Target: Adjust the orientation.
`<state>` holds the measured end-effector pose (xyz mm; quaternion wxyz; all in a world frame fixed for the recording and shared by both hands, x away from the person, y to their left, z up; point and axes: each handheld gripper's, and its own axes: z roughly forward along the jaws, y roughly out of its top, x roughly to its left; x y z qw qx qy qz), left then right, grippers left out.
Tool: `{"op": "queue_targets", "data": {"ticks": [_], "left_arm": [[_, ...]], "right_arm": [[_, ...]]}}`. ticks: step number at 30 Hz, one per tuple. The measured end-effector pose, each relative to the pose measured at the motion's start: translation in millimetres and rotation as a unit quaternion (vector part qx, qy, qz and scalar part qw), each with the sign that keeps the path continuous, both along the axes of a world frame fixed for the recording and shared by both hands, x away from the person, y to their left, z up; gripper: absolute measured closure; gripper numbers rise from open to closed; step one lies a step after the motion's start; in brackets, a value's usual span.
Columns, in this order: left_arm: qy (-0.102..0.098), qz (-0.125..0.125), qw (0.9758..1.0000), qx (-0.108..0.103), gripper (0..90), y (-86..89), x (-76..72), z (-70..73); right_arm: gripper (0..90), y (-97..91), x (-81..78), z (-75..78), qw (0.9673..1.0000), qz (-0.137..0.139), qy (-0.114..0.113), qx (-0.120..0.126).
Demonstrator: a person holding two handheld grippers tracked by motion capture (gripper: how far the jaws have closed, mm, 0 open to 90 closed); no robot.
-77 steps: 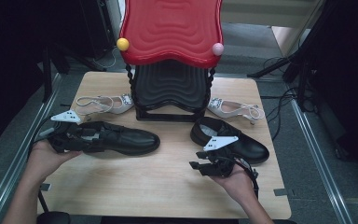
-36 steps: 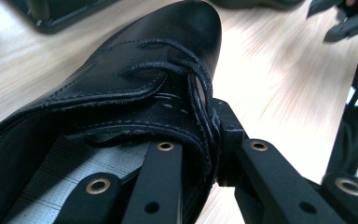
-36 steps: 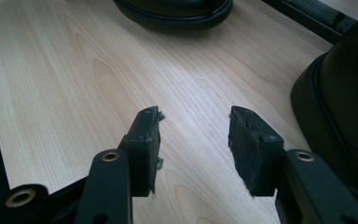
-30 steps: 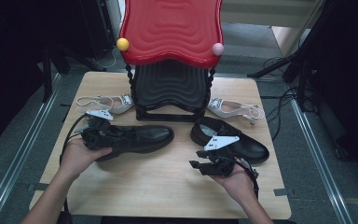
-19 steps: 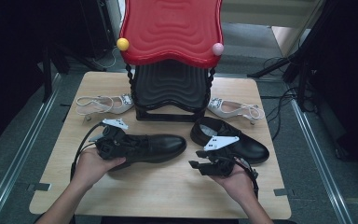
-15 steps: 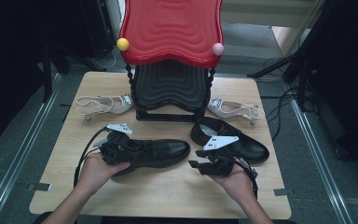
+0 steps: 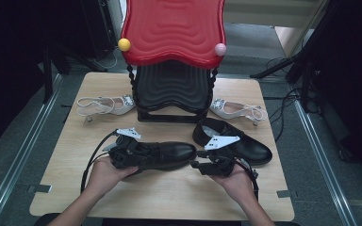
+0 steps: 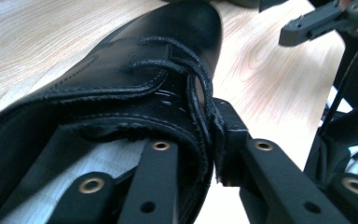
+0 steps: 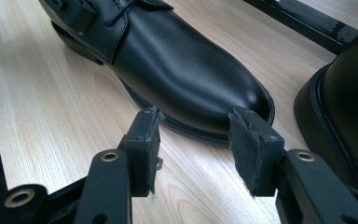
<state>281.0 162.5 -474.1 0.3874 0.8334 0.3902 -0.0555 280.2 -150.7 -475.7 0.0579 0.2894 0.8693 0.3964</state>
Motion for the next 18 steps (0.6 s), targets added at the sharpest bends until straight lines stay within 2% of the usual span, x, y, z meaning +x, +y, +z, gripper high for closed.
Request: {"op": "queue_targets", "data": {"ticks": [2,6,9,10,12,14,18], "left_arm": [[0.003,-0.02,0.9998,-0.004,71.2,2.7,0.3,0.1],[-0.006,-0.03,0.9995,-0.003,63.9,8.6,-1.0,3.8],[-0.018,-0.028,0.9994,-0.008,62.1,19.5,-3.0,12.0],[-0.023,-0.027,0.9993,-0.01,62.2,23.5,-4.4,15.5],[-0.015,-0.042,0.999,-0.007,61.3,30.4,-5.7,21.0],[-0.032,-0.046,0.9984,0.0,63.7,37.4,-9.7,27.5],[-0.05,-0.053,0.9972,-0.014,69.2,48.8,-10.6,39.5]], "right_arm": [[54.6,0.0,-0.4,0.3,1.0,-0.003,0.001,0.002],[54.7,0.1,-0.4,0.3,1.0,-0.005,0.002,0.005],[54.7,0.1,-0.5,0.7,1.0,-0.006,0.001,0.006],[54.9,-0.1,-0.7,1.0,1.0,-0.006,0.001,0.006],[55.2,-0.4,-1.0,1.7,0.9999,-0.009,0.0,0.009],[55.4,-0.6,-1.8,2.7,0.9999,-0.012,0.0,0.012],[56.2,1.1,-3.6,3.2,0.9998,-0.013,-0.002,0.014]]}}
